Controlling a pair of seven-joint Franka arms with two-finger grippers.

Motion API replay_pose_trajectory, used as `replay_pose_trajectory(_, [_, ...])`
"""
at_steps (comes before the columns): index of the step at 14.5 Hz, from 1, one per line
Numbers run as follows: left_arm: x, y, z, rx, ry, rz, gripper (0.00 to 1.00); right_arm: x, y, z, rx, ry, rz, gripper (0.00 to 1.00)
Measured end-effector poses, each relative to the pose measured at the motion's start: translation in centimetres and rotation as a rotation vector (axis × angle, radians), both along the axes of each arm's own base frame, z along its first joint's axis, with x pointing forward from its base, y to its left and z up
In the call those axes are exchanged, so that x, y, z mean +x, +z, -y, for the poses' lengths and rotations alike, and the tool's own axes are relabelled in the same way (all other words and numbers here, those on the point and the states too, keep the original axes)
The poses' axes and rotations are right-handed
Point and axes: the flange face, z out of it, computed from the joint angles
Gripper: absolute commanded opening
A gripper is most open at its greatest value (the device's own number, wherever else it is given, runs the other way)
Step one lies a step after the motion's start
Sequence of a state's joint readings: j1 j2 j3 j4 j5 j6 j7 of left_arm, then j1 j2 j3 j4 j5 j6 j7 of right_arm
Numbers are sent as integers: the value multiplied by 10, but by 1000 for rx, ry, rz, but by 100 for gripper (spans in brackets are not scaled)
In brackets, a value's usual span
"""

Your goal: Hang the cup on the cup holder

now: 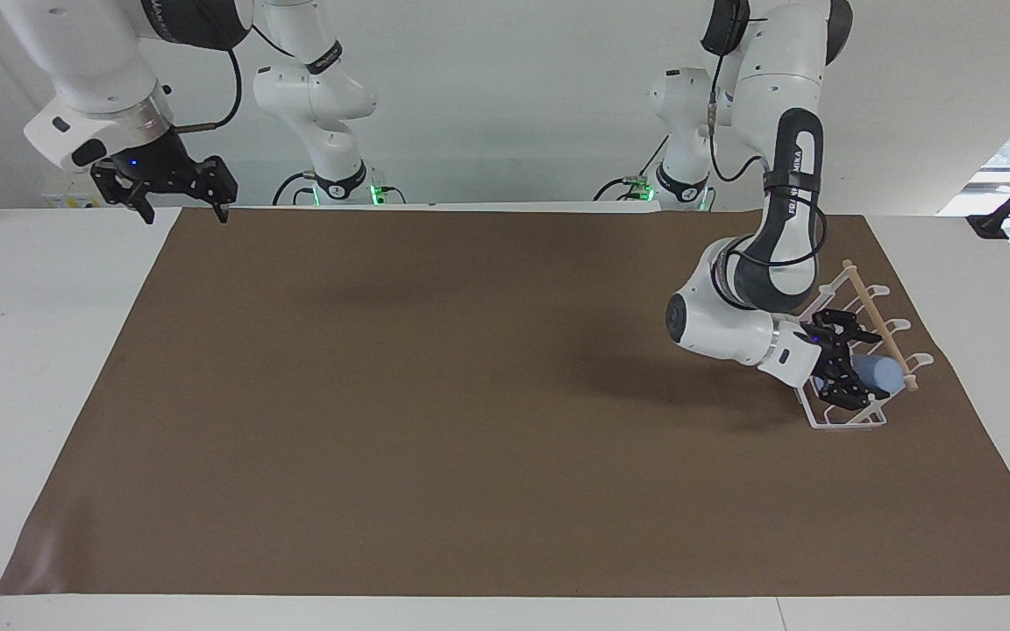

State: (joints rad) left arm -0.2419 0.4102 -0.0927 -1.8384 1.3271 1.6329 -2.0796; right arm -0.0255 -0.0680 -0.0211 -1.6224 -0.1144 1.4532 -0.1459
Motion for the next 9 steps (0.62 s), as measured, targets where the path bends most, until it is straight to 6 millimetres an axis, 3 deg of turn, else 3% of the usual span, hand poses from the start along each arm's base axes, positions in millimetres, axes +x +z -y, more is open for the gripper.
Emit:
replay_pose_trajectory(3, [-3, 0, 6, -62, 45, -11, 100, 0, 0, -1, 0, 1, 0, 100])
replay_pose_trajectory(5, [2, 15, 15, -94, 44, -11, 100, 0, 0, -1, 0, 1, 0, 100])
replay_pose_trajectory(7, [4, 44, 29, -175, 50, -45, 100, 0, 0, -1, 0, 1, 0, 100])
replay_pose_trajectory(9, [-4, 93, 39, -291, 40, -117, 100, 0, 0, -1, 0, 2, 0, 100])
